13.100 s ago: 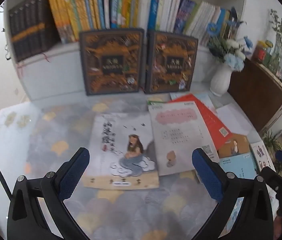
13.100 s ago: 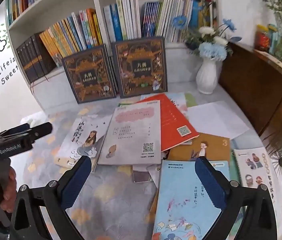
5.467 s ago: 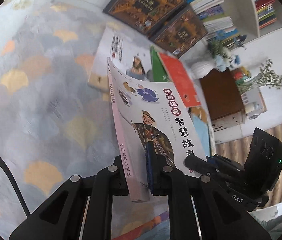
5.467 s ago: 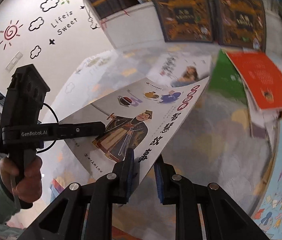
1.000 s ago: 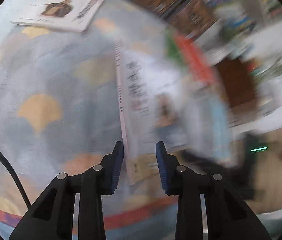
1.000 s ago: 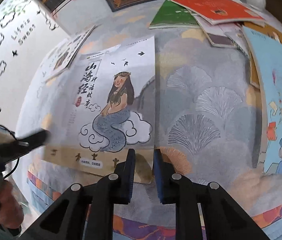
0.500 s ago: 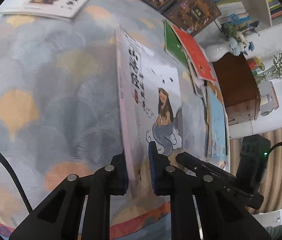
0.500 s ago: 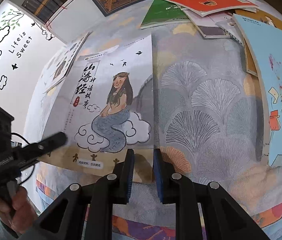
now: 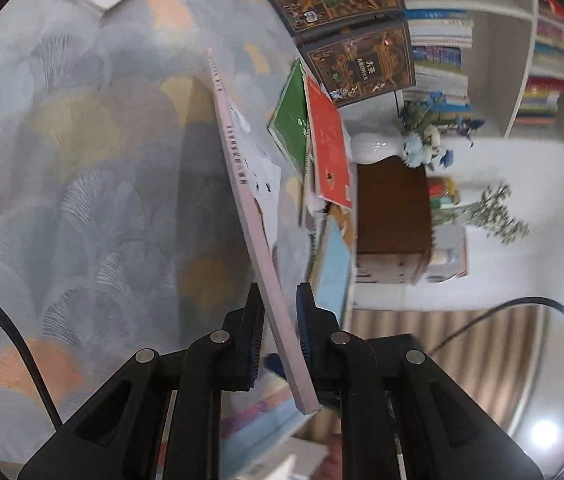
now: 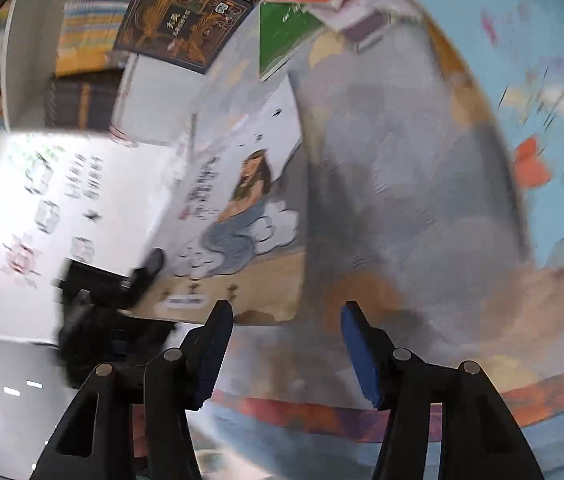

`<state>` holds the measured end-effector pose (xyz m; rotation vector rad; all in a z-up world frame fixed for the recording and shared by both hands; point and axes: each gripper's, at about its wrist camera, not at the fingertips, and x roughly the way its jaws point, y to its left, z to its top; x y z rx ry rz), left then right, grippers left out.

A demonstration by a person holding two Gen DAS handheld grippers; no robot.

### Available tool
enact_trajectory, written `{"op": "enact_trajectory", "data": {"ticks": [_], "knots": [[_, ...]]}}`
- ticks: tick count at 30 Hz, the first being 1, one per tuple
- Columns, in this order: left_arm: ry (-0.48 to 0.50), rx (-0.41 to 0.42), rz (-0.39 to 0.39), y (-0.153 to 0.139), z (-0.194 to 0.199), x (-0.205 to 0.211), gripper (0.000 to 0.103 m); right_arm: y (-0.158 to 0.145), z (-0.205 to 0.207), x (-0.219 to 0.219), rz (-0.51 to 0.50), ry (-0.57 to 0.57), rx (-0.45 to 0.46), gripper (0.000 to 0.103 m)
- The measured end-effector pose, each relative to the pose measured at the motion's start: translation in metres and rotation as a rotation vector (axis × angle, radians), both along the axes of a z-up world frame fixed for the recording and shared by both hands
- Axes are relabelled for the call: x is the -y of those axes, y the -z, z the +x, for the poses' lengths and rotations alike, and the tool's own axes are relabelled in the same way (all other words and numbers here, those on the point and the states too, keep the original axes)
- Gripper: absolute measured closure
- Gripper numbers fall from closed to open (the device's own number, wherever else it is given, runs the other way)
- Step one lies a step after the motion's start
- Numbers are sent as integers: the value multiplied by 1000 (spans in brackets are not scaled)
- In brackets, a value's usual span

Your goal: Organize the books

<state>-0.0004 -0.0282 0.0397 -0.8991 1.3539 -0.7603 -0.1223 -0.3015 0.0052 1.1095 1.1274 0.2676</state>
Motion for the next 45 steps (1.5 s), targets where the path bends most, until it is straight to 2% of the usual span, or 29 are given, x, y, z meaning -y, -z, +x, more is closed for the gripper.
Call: {"op": "enact_trajectory", "data": {"ticks": [1,3,5,6,9,12,16,18,20,22,25,31,35,39,45], "knots": [[4,-2,0,-1,1,2,90,9,2,1,79,19,-7,49],[22,-1,4,-2,2,2,90,20,5,3,163,53,-8,49],[38,3,17,-2,4,4,90,32,13,3,190,85,-29,49],[44,-1,30,-1,4,5,90,36,16,3,190,100,-31,58],[48,8,84,0,6,1,90,29,25,1,182,102,-8,74],[60,15,133,3,7,-5,90,4,32,-8,39,32,34,80],[127,86,307,-2,7,-2,90,-22,41,-25,-175,-53,65,83],[159,121,369,-5,5,2,90,-31,43,-37,-286,-103,82,83],[187,180,427,-12,3,8,90,-44,47,-54,-418,-162,107,83],[209,267,467,-25,-1,10,90,-55,47,-65,-508,-202,142,83],[208,342,466,-42,-1,5,90,-74,44,-75,-580,-247,207,83],[180,360,428,-55,7,-17,90,-98,45,-95,-654,-331,280,83],[135,380,379,-73,14,-35,90,-117,52,-111,-674,-338,326,82],[83,423,374,-93,33,-52,90,-134,78,-129,-667,-350,379,82],[-25,468,396,-109,85,-99,90,-147,143,-166,-638,-381,457,82]]}}
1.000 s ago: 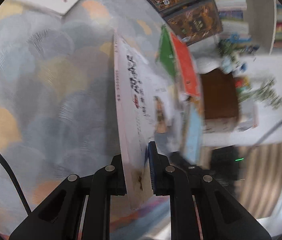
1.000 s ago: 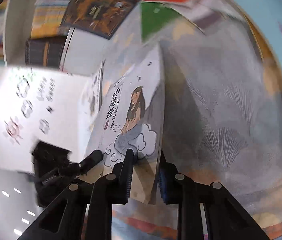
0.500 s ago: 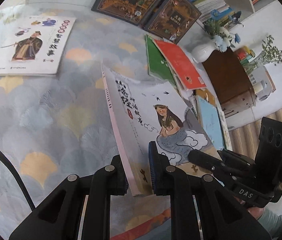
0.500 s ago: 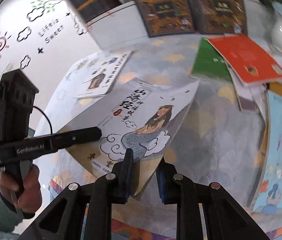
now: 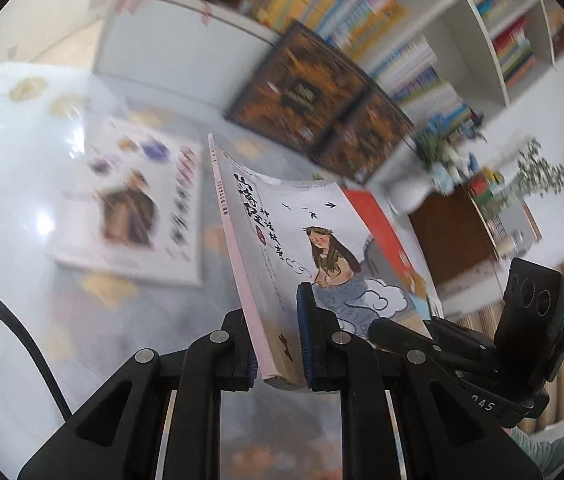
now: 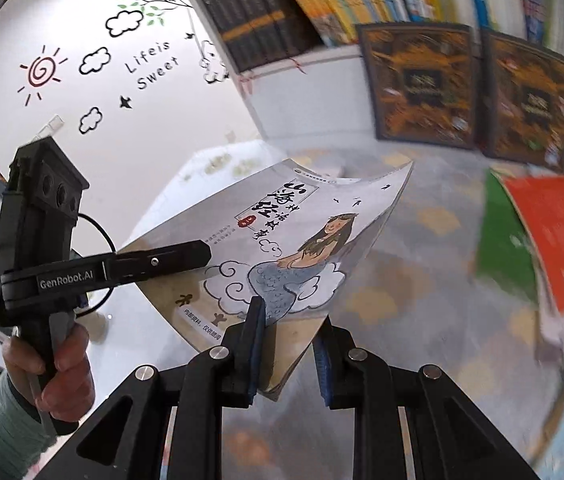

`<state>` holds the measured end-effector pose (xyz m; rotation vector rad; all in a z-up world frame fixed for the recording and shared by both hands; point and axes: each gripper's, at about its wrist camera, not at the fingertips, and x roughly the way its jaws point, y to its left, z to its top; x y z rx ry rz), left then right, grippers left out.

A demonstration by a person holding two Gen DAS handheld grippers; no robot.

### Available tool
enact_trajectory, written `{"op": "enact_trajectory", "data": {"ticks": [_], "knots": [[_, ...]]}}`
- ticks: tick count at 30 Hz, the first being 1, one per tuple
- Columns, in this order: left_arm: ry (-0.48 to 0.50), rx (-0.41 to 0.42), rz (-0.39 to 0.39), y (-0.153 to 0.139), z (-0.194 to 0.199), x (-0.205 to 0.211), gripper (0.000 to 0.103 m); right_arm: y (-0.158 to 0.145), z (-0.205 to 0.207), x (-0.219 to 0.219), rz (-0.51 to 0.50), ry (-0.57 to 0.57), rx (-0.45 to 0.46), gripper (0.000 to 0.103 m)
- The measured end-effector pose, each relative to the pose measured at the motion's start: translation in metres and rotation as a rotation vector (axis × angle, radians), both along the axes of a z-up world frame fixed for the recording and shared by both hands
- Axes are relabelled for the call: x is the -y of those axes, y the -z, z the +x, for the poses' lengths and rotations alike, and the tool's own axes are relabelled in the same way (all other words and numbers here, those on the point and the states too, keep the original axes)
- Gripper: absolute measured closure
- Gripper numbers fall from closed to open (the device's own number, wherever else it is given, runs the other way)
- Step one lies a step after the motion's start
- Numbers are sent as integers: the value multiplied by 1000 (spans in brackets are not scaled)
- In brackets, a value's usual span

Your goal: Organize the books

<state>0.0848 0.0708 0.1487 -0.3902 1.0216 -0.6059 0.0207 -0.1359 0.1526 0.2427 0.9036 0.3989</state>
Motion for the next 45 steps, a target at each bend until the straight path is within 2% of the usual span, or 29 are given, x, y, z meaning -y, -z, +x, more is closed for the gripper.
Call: {"op": "enact_trajectory", "data": {"ticks": [6,12,19,23,33,39,43,45], "knots": [[-77,13,31,12,48,-38,90,4,64,-46,-4,-43,3,81],[-105,-30,65,44,88,-61,89,37,124,-76,-5,-85,-58,81],[-104,-80,28,74,113,-72,89,62,162,-86,-32,-71,-95,81],[-103,-111,42,87,116,-72,83,73,170,-81,-23,-48,-126,81],[-218,-187,61,113,109,-105,82,102,173,-81,-6,-28,-212,81],[-288,-175,101,116,103,-113,82,112,174,-83,23,-13,-261,81],[-273,-208,111,126,106,-106,82,120,174,-83,-2,-5,-288,79],[-251,-226,113,130,106,-100,78,119,173,-78,11,4,-294,79]]}}
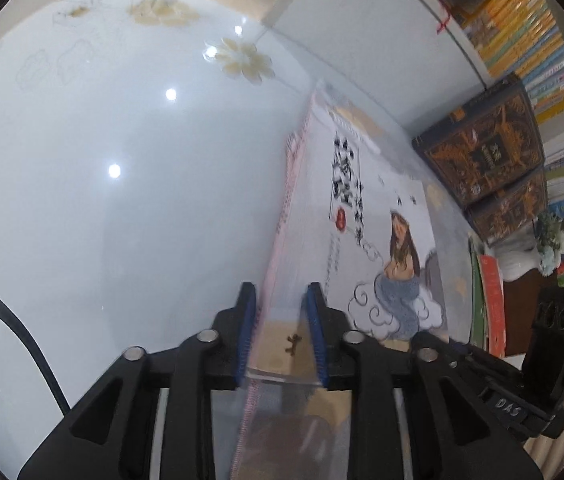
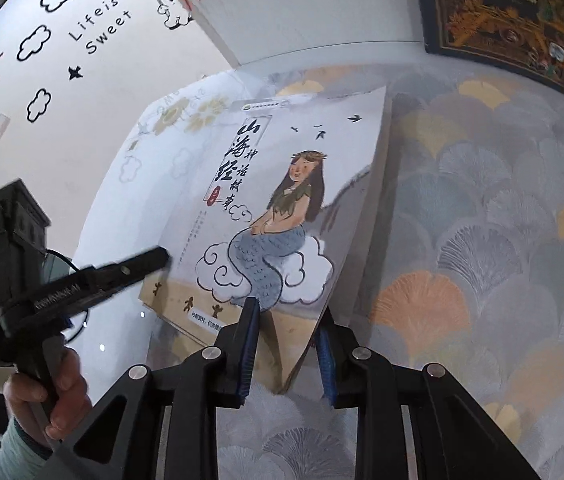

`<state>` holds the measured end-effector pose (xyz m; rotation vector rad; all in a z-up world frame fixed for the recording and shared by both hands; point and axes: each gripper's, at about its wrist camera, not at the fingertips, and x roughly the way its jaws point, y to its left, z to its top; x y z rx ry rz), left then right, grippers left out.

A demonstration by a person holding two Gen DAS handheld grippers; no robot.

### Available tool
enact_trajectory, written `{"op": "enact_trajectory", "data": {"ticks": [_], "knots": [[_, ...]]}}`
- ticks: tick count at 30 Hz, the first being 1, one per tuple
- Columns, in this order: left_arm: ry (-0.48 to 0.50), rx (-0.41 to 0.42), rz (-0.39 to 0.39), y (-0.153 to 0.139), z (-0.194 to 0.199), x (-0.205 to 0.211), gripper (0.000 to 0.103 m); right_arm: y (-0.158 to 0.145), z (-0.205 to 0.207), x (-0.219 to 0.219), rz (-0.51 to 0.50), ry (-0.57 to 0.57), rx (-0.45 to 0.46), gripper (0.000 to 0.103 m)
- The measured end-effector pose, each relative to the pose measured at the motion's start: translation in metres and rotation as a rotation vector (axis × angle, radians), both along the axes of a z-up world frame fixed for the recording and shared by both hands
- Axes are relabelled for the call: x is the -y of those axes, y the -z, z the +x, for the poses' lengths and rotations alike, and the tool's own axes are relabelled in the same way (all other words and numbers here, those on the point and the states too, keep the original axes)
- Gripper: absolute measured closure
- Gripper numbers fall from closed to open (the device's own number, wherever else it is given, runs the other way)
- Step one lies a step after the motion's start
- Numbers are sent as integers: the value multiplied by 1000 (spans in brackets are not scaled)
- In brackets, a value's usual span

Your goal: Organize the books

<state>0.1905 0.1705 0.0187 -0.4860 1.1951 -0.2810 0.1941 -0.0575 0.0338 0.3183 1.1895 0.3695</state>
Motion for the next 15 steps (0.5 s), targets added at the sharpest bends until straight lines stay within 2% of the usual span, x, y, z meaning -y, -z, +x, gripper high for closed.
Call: {"op": "enact_trajectory", "data": {"ticks": [4,8,12,15], "knots": [[24,18,39,-4,-3,8,78,-5,-9,14,-21,14,-10,79],[-3,33,52,-15,-11,2,78,-15,-33,36,-29,46,-9,78],[-1,74,69,-36,-25,6,78,-26,-73,66,-24,100,-2,78],[51,108,78,-57,-38,29,78,-31,-99,89,-5,150,-6,78]]}}
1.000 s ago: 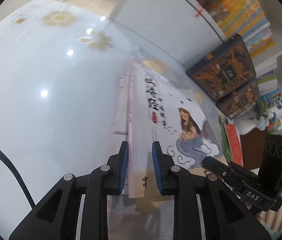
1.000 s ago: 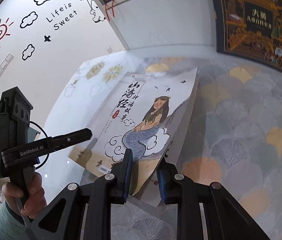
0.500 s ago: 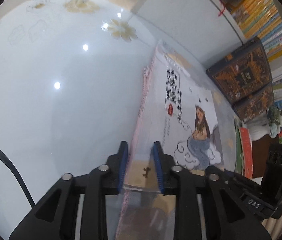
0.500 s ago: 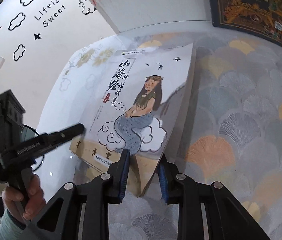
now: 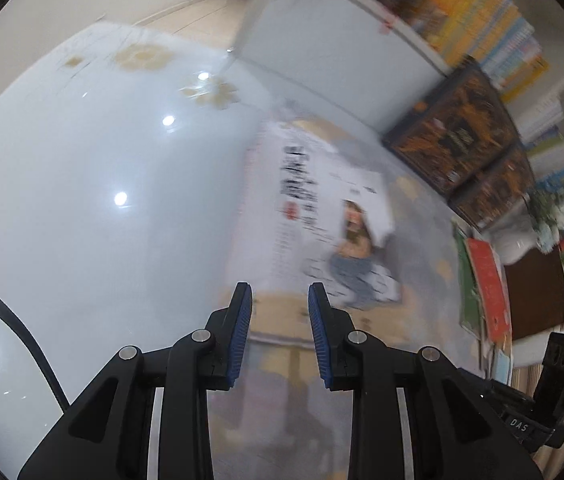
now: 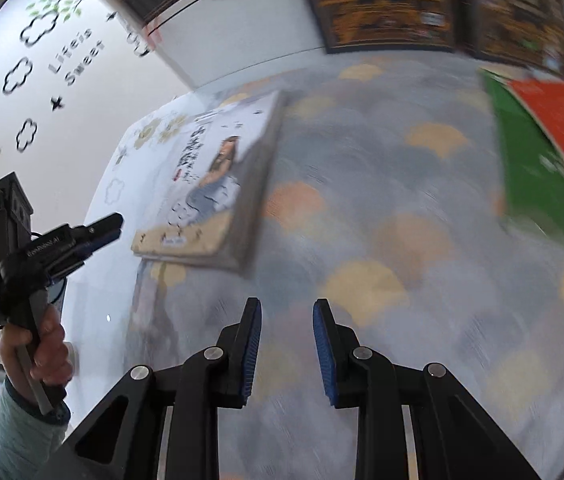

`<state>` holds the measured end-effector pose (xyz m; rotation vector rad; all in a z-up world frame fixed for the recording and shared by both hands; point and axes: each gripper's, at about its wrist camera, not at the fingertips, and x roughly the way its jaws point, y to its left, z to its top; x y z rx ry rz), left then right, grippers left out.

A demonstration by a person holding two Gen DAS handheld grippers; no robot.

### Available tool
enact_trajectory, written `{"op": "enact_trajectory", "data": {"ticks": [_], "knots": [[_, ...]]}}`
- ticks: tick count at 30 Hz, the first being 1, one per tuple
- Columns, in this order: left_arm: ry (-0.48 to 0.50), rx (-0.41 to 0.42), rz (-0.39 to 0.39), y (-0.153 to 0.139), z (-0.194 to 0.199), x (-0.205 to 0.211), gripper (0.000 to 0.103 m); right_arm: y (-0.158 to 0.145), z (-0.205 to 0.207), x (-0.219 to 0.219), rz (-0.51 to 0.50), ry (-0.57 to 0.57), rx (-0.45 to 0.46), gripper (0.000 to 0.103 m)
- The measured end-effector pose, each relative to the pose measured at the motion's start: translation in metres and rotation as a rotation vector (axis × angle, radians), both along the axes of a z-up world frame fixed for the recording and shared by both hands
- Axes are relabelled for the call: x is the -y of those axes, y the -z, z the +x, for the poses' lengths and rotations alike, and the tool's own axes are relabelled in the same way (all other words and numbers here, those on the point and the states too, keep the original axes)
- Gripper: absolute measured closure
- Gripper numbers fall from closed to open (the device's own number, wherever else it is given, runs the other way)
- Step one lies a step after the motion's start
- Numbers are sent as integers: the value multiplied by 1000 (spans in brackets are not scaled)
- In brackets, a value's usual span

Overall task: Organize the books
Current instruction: 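Open the right tool and move it back to the red booklet, then grip the red booklet's edge with the right tool and lift it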

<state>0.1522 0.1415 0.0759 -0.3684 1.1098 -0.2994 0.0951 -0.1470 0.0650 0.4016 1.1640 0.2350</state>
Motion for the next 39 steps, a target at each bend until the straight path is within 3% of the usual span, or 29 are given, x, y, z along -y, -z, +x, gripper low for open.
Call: {"op": "enact_trajectory", "data": {"ticks": [5,8,10,11,12,19,22,27,32,39], "knots": [[117,9,5,-24,-20,60,73,-6,-52,50,36,108,12,77],[184,-13,16,-29,-33,110,60,-12,-78,84,55,175,38,73],[222,-31,-8,-29,-44,141,58,-19,-95,112,47,238,77,62],[237,-42,-14,-29,-49,158,58,-23,-101,127,43,269,98,45],[250,-49,-13,-29,-53,173,58,-28,-108,143,40,298,124,38],[332,-44,-3,-28,-68,297,58,-58,-126,263,-42,361,235,38],[340,-41,1,-28,-64,339,58,-64,-111,303,-90,336,256,41],[345,-36,37,-19,-43,390,58,-53,-74,347,-138,283,252,56],[341,-30,83,-8,-19,415,60,-28,-33,381,-134,270,225,59],[285,-63,113,18,25,425,60,-1,32,387,-139,170,183,62]]}}
